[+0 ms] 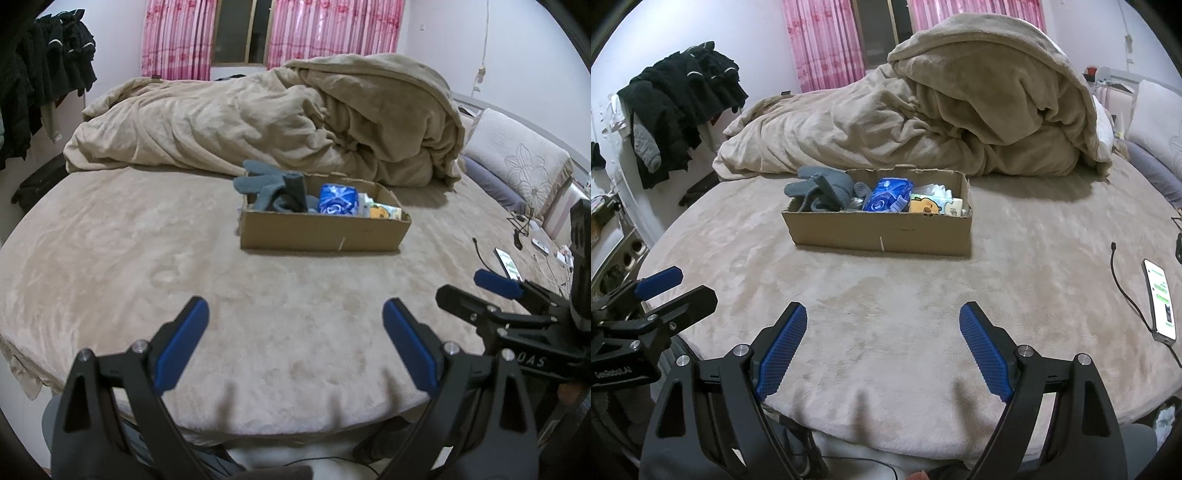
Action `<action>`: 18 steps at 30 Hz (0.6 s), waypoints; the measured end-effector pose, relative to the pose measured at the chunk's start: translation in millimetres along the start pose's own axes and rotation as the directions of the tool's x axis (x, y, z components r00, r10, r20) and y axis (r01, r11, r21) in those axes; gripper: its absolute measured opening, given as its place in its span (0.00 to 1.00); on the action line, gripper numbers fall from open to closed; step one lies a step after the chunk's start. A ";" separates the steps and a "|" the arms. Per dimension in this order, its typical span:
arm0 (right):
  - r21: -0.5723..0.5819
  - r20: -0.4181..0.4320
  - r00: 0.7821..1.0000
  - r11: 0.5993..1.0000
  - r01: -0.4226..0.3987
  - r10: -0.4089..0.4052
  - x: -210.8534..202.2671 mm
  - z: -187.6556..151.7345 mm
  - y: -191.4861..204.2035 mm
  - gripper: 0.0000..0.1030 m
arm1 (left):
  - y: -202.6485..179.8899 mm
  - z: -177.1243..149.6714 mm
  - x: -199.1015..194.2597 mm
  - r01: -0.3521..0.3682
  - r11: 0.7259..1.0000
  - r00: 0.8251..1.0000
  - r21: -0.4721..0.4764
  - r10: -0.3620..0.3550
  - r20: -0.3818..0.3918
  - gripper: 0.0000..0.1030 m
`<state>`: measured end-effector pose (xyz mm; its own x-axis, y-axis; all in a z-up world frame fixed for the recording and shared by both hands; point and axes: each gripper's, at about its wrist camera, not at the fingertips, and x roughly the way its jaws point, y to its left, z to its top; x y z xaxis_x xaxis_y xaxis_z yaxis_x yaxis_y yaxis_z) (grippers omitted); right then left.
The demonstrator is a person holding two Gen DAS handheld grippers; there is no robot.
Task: Organize objects
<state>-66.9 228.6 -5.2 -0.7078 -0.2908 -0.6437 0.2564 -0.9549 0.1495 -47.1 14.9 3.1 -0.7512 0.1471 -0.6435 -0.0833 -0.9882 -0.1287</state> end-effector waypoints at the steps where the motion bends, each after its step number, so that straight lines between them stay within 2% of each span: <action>1: -0.001 0.001 1.000 1.000 -0.001 0.001 0.1 0.0 0.0 0.85 | -0.1 0.0 0.6 0.002 1.000 1.000 0.001 -0.002 -0.001 0.93; 18: 0.009 0.001 1.000 1.000 0.005 -0.005 1.8 0.3 -4.9 0.85 | -2.3 0.5 -4.6 -0.015 1.000 1.000 0.015 0.015 0.016 0.93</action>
<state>-69.6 232.7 -6.8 -0.7098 -0.2859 -0.6437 0.2469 -0.9569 0.1528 -43.7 16.5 6.7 -0.7628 0.1320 -0.6330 -0.0819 -0.9908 -0.1080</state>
